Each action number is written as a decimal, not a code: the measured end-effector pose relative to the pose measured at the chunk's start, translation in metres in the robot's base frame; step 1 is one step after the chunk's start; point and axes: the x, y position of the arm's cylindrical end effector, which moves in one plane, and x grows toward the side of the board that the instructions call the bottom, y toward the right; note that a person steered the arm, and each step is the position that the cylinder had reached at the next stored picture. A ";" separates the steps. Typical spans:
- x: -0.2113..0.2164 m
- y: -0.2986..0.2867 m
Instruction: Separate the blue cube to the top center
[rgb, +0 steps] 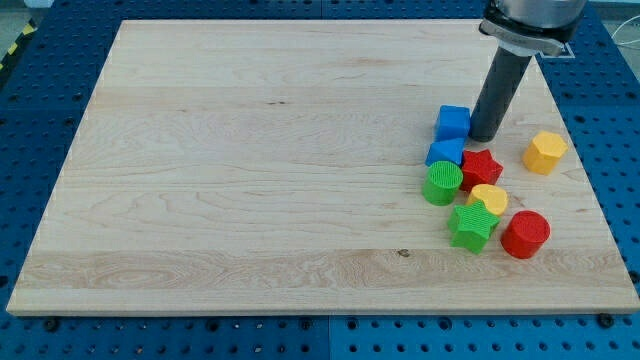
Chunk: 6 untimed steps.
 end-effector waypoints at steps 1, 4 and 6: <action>0.008 -0.038; -0.017 -0.111; -0.067 -0.110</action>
